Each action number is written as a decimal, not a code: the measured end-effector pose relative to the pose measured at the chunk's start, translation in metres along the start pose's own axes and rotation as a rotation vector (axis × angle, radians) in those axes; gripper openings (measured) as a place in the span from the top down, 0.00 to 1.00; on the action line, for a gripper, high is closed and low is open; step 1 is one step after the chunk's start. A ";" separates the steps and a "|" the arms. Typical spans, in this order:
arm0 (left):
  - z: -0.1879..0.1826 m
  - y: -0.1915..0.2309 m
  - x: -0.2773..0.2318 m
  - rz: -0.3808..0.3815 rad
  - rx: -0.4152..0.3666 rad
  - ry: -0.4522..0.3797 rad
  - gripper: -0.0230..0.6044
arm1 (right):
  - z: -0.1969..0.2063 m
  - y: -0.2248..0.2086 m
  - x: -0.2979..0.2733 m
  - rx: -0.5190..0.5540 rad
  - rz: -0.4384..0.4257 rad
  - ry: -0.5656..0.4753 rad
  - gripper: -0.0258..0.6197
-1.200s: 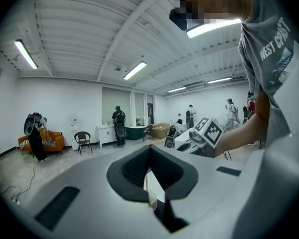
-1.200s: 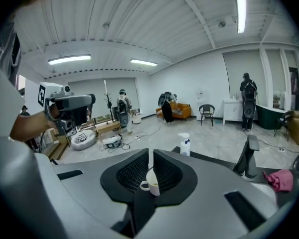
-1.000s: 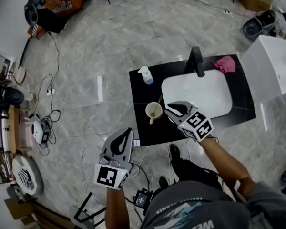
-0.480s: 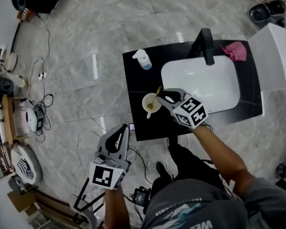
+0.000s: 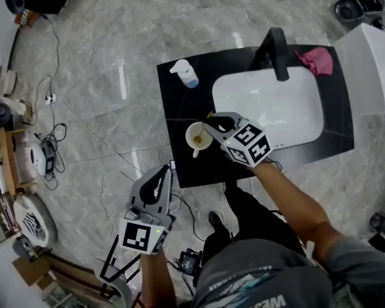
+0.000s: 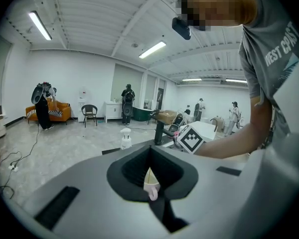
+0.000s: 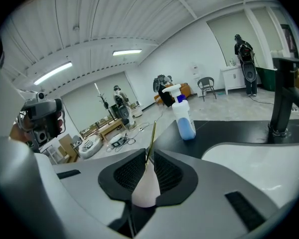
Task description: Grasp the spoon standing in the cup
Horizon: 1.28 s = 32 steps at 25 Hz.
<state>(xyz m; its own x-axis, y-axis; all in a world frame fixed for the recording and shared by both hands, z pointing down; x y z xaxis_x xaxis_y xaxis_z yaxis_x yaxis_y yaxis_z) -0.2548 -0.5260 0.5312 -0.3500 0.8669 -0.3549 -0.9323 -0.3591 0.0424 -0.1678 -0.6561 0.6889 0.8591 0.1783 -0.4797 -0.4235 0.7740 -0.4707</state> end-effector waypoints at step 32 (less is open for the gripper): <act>-0.084 -0.041 0.181 -0.003 -0.210 -0.193 0.96 | -0.097 0.227 0.153 0.448 0.080 -0.259 0.91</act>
<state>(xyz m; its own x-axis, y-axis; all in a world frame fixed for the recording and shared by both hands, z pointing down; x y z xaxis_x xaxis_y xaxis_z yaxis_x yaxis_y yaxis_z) -0.2726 -0.3835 0.3862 -0.3766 0.9108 -0.1690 -0.9013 -0.4024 -0.1604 -0.1609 -0.5119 0.4366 0.8962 0.3478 -0.2754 -0.3746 0.9259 -0.0498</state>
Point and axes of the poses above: the fingertips, and each gripper's own axes: x backward along the fingers, y to its left, z out of its underside, the point moved 3 cm from there along x, backward along the fingers, and after that the axes turned 6 degrees about -x, right-handed, at the moved point
